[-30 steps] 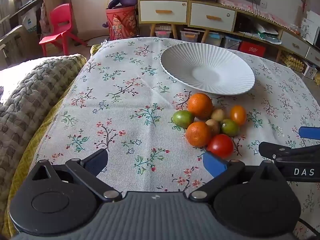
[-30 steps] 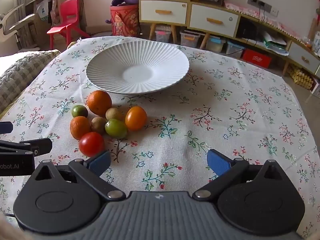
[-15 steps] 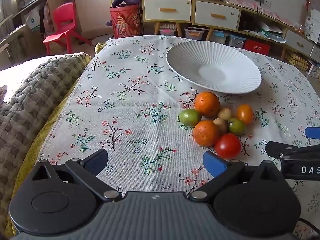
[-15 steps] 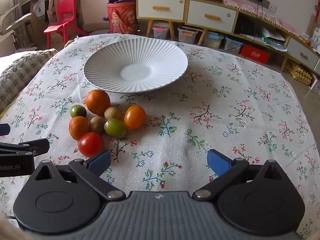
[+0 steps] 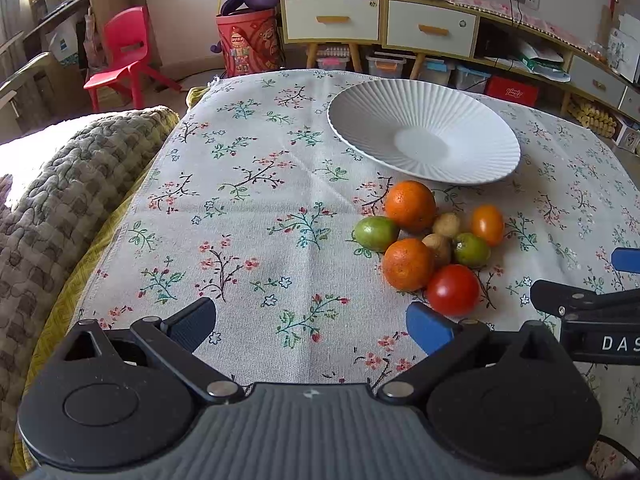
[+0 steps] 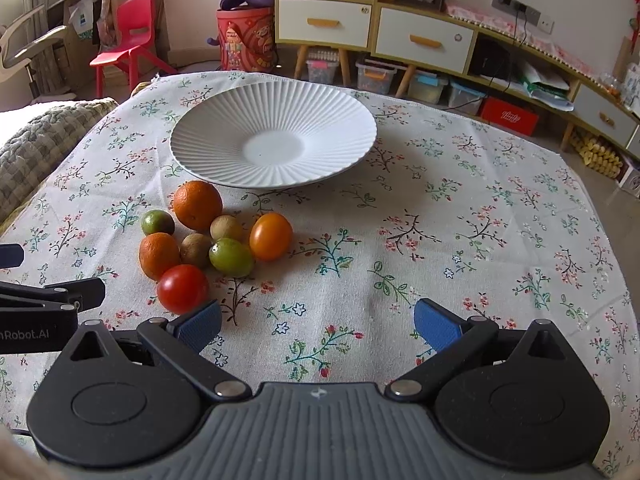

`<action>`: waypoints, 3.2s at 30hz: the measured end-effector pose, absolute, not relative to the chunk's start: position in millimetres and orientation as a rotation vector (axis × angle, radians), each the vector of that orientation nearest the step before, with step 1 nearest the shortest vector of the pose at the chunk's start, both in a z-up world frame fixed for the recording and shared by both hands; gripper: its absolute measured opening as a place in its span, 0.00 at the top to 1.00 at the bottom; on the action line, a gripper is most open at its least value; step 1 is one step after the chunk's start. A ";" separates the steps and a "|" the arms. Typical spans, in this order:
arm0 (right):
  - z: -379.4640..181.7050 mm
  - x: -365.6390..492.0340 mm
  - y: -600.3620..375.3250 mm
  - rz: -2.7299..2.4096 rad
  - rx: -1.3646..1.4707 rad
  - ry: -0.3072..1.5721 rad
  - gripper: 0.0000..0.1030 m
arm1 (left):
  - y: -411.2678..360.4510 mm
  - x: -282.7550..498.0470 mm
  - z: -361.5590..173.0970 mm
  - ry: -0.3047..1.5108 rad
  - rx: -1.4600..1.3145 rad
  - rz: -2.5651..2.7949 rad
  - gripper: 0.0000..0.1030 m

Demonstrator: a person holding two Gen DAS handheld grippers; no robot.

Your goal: Organize fruits

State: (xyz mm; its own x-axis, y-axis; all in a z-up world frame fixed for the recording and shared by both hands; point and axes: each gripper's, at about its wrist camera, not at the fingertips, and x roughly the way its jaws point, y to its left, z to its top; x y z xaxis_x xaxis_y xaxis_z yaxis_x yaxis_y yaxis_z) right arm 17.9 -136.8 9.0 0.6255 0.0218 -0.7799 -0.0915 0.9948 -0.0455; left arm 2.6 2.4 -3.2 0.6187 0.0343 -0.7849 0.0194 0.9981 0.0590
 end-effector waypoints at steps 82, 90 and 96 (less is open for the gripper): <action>2.3 32.6 -159.6 0.178 -0.008 0.912 0.12 | 13.1 5.2 -20.7 0.853 0.009 -0.170 0.11; -15.2 37.7 -165.7 0.219 -0.002 0.942 0.36 | 7.5 12.2 -33.3 0.845 0.008 -0.254 0.33; -20.4 42.6 -163.4 0.222 -0.062 0.899 0.37 | 2.2 16.1 -38.4 0.840 0.007 -0.292 0.46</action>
